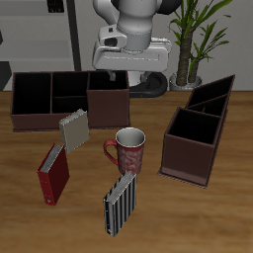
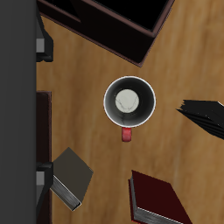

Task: Place the red book into the left desk caddy's front compartment

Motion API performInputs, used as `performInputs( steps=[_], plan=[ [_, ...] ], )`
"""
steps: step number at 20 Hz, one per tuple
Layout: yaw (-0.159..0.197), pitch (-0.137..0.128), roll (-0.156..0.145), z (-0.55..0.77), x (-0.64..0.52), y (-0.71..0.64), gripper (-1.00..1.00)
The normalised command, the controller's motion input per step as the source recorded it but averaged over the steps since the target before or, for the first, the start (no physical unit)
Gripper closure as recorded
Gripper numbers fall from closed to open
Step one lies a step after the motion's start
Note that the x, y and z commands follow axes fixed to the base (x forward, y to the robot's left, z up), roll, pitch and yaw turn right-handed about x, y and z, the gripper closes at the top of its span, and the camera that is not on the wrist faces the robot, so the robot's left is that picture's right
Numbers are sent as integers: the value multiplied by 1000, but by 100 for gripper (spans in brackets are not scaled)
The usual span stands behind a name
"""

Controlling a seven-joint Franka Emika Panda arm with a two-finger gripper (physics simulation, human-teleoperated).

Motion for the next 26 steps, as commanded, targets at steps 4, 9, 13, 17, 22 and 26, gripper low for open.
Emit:
performInputs(
  steps=[4, 9, 13, 17, 22, 26],
  plan=[
    [-19, 7, 26, -56, 79, 77, -100],
    [30, 2, 11, -30, 97, -50, -100],
    [106, 8, 74, 46, 198, -214, -100],
    [2, 31, 71, -43, 263, -474, -100],
    [28, 1, -17, -28, 232, -502, -100],
    [-3, 11, -2, -47, 169, -378, -100]
  ],
)
